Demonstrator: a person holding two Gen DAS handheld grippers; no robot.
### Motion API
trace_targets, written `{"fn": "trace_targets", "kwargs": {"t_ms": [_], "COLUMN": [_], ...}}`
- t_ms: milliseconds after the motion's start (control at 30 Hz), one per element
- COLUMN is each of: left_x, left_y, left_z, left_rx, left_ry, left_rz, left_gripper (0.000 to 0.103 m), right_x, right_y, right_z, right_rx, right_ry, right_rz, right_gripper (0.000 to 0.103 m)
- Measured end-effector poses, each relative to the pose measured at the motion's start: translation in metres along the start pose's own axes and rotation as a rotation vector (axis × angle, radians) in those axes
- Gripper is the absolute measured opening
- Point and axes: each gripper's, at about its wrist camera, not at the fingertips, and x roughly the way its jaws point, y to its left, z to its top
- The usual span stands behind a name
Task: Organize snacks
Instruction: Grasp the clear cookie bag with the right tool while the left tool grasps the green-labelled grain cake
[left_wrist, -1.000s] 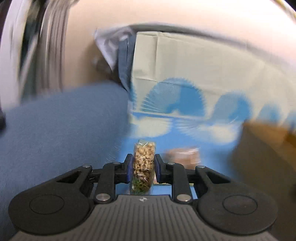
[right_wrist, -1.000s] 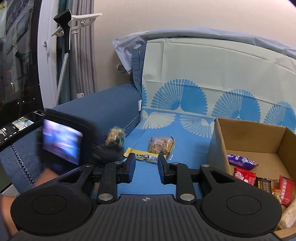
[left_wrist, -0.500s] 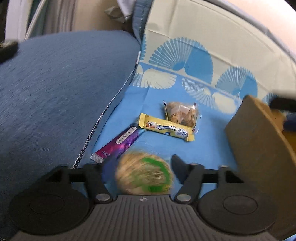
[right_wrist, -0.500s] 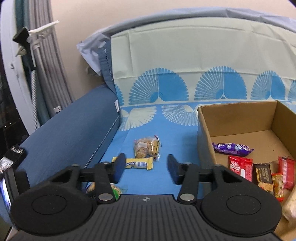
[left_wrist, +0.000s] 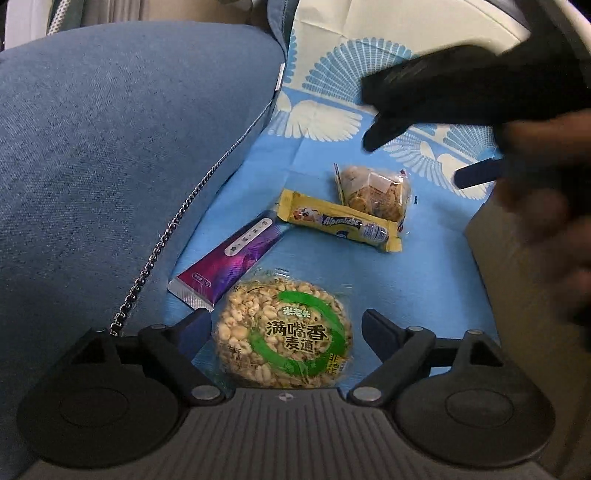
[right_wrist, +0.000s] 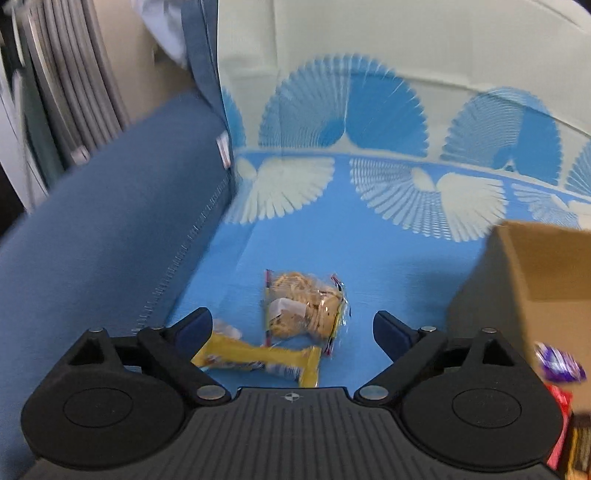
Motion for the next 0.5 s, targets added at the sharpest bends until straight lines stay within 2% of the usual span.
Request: {"fn": "trace_targets", "kwargs": {"t_ms": [100, 267, 367, 433, 467, 500], "left_x": [0.004, 0.005, 0.009, 0.008, 0.007, 0.008], "left_y": [0.002, 0.001, -0.002, -0.004, -0.004, -0.005], "left_z": [0.001, 0.001, 0.002, 0.001, 0.001, 0.001], "left_rx": [-0.008, 0.005, 0.016, 0.027, 0.029, 0.028], "left_ry": [0.008, 0.007, 0.009, 0.010, 0.007, 0.004], "left_rz": [-0.003, 0.004, 0.013, 0.021, 0.021, 0.020], "left_gripper": [0.092, 0.092, 0.092, 0.091, 0.089, 0.086], "right_x": [0.042, 0.089, 0.102, 0.101, 0.097, 0.093], "right_y": [0.009, 0.013, 0.009, 0.003, 0.002, 0.001], "right_z": [0.006, 0.006, 0.001, -0.001, -0.003, -0.003], "right_rx": [-0.023, -0.025, -0.008, 0.024, 0.027, 0.024], "right_ry": [0.050, 0.133, 0.153, 0.132, 0.122, 0.112], "right_rz": [-0.052, -0.078, -0.094, -0.073, -0.067, -0.066], "right_gripper": [0.095, 0.093, 0.071, 0.065, 0.058, 0.057]}}
